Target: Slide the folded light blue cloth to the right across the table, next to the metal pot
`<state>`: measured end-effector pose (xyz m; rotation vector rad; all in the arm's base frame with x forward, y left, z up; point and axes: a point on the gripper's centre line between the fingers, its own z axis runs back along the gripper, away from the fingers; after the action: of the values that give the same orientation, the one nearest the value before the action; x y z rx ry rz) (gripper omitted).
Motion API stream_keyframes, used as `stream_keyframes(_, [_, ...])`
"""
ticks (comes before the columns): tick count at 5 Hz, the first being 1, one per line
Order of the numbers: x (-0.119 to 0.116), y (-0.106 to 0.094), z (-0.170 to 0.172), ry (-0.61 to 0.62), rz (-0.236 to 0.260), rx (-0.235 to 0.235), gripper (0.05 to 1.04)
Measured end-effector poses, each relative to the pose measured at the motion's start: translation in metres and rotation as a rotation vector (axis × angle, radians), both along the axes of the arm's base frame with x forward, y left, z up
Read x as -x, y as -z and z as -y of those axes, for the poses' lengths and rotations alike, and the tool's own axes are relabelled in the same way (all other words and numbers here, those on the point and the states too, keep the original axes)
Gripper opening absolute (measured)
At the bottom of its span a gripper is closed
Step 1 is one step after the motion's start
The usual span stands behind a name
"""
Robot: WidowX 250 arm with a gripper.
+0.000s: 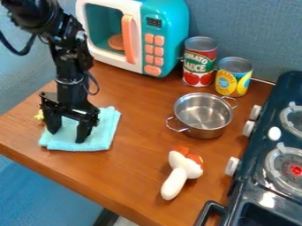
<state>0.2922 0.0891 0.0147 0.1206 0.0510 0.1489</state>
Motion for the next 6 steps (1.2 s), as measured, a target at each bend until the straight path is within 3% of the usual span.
stream_keyframes(1, [-0.011, 0.001, 0.011, 0.028, 0.011, 0.002, 1.001])
stream_keyframes(4, [-0.046, 0.002, 0.053, 0.059, 0.038, 0.065, 1.002])
stream_keyframes(6, [-0.078, 0.001, 0.072, 0.109, 0.047, 0.07, 1.002])
